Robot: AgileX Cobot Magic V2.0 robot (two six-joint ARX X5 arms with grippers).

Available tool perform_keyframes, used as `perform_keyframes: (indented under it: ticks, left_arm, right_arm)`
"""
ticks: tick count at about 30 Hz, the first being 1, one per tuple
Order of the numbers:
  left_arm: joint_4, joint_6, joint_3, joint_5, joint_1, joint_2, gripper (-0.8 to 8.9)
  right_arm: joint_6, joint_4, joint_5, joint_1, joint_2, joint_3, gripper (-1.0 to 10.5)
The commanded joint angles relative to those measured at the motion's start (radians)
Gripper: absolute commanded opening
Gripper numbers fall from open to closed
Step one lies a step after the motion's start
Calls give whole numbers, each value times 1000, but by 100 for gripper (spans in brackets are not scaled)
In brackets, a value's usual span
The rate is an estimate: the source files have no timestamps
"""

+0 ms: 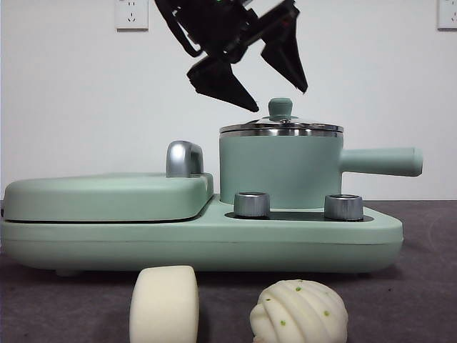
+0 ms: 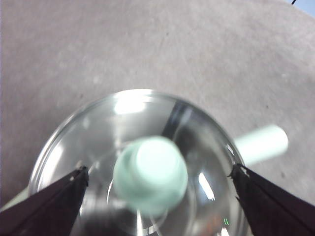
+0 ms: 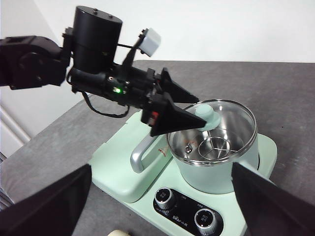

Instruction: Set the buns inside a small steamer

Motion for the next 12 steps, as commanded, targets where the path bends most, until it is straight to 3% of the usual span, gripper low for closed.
perform_keyframes:
  ticks: [1, 4, 9, 12]
  left_arm:
    - [31, 21, 24, -16, -14, 32, 463]
    - [34, 27, 24, -34, -16, 43, 453]
    - [29, 37, 24, -35, -16, 63, 282]
    - [29, 46, 24, -35, -16, 71, 242]
  right_arm:
    - [0, 7, -2, 2, 8, 16, 455]
    - [0, 7, -2, 2, 8, 16, 455]
    - [0, 7, -2, 2, 8, 16, 455]
    - [0, 6, -2, 2, 8, 16, 455]
